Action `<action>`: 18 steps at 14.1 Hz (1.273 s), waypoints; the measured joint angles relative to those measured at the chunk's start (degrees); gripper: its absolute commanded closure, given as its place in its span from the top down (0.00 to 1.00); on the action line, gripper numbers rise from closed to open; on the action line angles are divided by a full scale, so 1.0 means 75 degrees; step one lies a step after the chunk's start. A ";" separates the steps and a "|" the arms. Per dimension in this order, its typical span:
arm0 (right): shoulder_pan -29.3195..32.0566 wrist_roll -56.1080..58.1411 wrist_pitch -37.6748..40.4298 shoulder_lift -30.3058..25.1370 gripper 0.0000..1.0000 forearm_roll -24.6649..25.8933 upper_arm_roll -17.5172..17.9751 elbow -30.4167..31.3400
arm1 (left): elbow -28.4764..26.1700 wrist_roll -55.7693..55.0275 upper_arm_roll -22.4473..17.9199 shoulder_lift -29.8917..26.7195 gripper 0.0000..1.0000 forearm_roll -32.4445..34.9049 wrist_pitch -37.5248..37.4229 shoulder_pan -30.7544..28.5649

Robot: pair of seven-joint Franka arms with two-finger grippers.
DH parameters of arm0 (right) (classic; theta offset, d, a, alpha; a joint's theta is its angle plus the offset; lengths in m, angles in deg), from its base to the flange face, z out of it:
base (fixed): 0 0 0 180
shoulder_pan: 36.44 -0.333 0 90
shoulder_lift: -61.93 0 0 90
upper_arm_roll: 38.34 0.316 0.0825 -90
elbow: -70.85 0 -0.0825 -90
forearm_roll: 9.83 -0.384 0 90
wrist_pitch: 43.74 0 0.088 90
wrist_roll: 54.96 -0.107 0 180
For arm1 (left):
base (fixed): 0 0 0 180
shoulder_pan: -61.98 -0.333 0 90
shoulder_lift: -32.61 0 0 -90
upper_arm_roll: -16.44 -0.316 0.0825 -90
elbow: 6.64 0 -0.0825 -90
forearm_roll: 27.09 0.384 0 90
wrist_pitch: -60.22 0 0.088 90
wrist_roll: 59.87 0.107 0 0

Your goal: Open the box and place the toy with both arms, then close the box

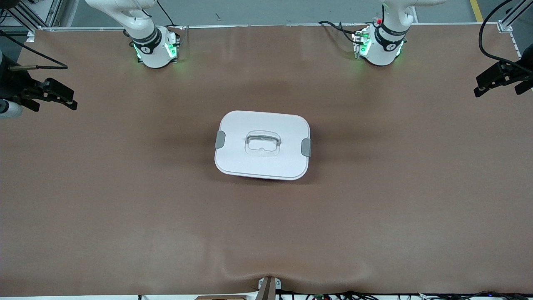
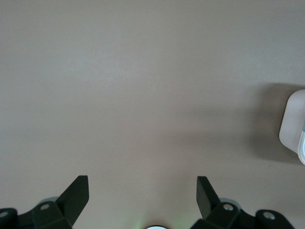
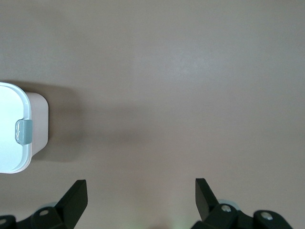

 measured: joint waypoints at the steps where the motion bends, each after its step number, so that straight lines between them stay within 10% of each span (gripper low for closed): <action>1: 0.0000 0.0000 0.0000 0.0000 1.00 0.0000 0.0000 0.0000 | 0.0000 0.0000 -0.0002 0.0008 1.00 -0.0065 0.0003 -0.0002; 18: 0.0000 0.0000 0.0000 0.0000 1.00 0.0000 0.0001 -0.0011 | -0.0019 0.0003 -0.0051 0.0069 1.00 -0.0314 0.0013 -0.0024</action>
